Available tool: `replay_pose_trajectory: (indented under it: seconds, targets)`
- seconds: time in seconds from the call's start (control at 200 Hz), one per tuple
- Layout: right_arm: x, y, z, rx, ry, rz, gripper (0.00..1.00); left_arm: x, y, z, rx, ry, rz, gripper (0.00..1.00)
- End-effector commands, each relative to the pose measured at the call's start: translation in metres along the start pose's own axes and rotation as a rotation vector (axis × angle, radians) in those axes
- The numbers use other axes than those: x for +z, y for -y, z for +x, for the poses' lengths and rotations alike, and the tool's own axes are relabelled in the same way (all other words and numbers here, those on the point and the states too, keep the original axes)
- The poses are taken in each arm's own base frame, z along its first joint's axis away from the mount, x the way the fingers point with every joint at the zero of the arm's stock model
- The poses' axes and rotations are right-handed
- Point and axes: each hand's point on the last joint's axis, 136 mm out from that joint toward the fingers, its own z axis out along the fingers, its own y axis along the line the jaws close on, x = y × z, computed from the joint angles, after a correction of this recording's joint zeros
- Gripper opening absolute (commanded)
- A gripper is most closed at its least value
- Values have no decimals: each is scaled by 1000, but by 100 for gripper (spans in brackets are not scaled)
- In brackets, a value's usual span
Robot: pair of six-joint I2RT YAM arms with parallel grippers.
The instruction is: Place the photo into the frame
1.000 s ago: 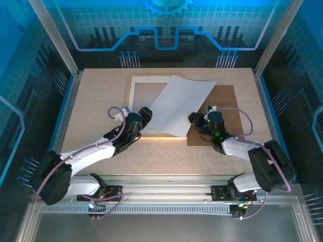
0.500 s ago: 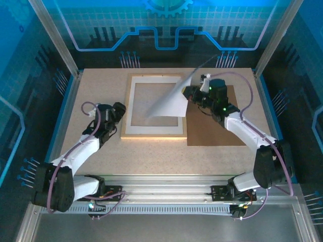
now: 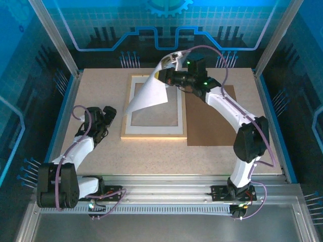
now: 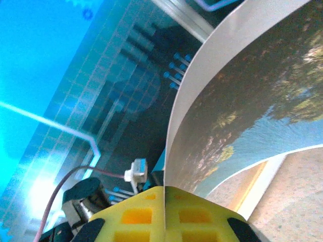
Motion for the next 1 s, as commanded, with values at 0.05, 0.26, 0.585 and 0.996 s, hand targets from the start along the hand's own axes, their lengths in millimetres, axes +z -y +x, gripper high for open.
replay_pose_trajectory:
  seconds: [0.05, 0.26, 0.585, 0.996]
  targets:
    - [20, -30, 19, -65, -102, -119, 0, 1, -19, 1, -16, -21, -33, 99]
    - [25, 4, 53, -30, -134, -81, 0, 0, -25, -8, -39, -3, -35, 99]
    - [25, 85, 112, 177, -138, -46, 0, 2, -22, -8, -52, 0, -19, 99]
    - [4, 160, 136, 273, -99, 136, 0, 3, -19, -4, -56, -27, 4, 99]
